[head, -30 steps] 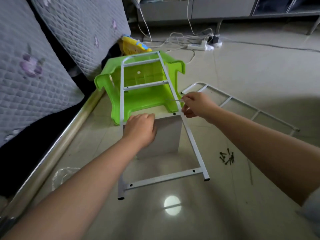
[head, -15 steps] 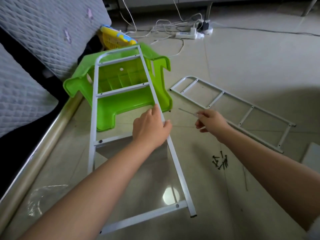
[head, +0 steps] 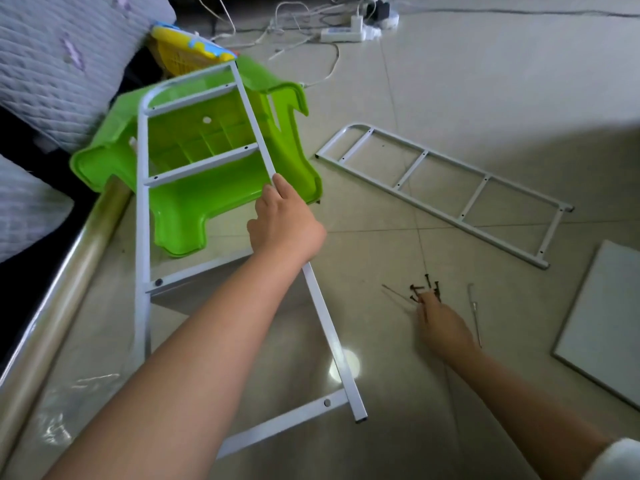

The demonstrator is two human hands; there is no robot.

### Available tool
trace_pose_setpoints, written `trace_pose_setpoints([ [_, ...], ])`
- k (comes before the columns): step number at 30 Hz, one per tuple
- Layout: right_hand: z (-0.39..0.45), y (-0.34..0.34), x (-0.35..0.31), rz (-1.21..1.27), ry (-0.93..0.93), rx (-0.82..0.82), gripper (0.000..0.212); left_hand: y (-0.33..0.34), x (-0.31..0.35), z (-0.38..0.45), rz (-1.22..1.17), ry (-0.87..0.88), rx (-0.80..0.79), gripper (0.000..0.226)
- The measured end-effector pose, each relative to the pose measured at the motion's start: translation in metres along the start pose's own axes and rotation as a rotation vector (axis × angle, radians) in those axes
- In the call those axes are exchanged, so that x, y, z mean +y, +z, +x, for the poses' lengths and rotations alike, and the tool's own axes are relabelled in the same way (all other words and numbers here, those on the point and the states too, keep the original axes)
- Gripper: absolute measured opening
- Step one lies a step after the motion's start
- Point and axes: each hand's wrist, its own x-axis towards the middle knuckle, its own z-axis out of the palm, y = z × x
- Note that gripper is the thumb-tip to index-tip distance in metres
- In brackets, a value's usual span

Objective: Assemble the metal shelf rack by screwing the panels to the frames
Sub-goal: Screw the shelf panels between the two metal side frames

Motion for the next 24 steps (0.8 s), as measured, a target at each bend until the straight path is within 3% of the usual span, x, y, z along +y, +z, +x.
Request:
trace_pose_setpoints([
  [14,-0.026,0.022,0.033,-0.333,0.112,0.039,0.017,-0.004,0.002,-0.001,0.011,-0.063,-0.026,0.077],
  [15,-0.027,0.022,0.032,-0.344,0.084,0.051,0.014,-0.004,0.002,-0.001,0.009,-0.066,-0.022,0.077],
  [19,-0.020,0.022,0.013,-0.267,-0.129,0.080,0.039,-0.004,0.002,-0.004,-0.010,-0.081,-0.016,0.076],
  [21,-0.016,0.016,-0.011,-0.153,-0.196,0.009,0.028,-0.004,0.002,-0.006,-0.041,-0.100,-0.008,0.075],
  [24,0.005,0.008,-0.047,-0.015,-0.248,-0.074,0.040,-0.005,0.003,-0.005,-0.098,-0.157,-0.007,0.070],
])
